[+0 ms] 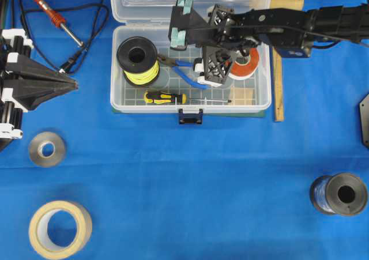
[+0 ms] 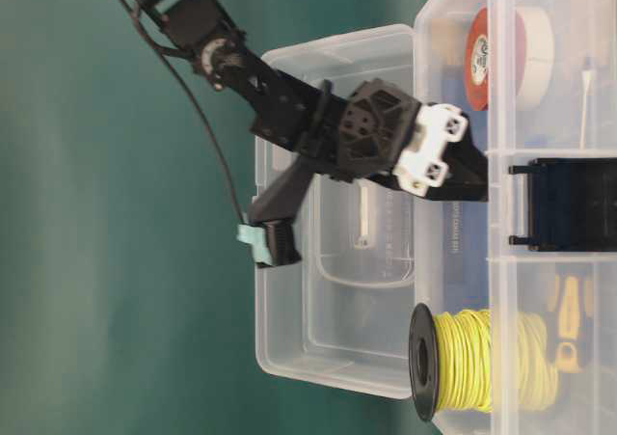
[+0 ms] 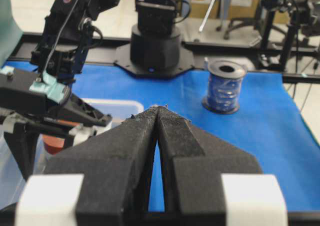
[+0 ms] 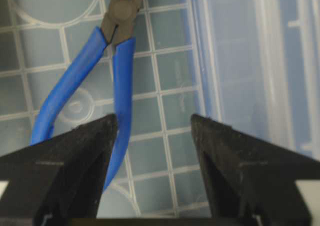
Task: Pick the nipper from the toolbox among several items.
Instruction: 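Lower the right gripper and close it on the pliers' blue handles, then lift the pliers out of the toolbox and carry them toward the front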
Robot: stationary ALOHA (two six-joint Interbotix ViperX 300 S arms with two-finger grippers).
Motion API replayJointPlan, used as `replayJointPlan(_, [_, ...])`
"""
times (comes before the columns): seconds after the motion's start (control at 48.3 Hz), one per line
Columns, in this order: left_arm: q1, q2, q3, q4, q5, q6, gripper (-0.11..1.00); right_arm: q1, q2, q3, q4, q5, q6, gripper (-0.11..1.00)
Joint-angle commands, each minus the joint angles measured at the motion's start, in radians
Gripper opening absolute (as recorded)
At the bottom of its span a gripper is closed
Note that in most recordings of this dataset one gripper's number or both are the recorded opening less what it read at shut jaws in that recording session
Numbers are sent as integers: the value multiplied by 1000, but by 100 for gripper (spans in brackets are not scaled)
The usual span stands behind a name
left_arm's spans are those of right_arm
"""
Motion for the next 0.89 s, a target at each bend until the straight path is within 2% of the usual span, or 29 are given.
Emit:
replayJointPlan(0.0, [-2, 8, -18, -2, -8, -2, 0, -6, 6, -21, 2, -14, 2, 61])
replayJointPlan(0.124, [-2, 9, -15, -2, -5, -2, 0, -6, 38, -26, 3, -28, 2, 59])
replayJointPlan(0.228, [-3, 9, -14, -2, -3, -2, 0, -5, 52, -29, 6, -31, 2, 53])
replayJointPlan(0.29, [-2, 8, -15, -2, -3, -2, 0, -2, 57, -28, 6, -37, 2, 44])
replayJointPlan(0.414, [-2, 8, -15, -2, -3, -3, 0, 6, 55, -28, 8, -38, 0, 14])
replayJointPlan(0.622, [-2, 2, -15, -2, -2, -3, 0, 6, 3, -21, 6, -37, 2, 13])
replayJointPlan(0.87, [-2, -3, -14, -3, 0, -3, 0, -6, -170, -20, 3, 5, 5, 13])
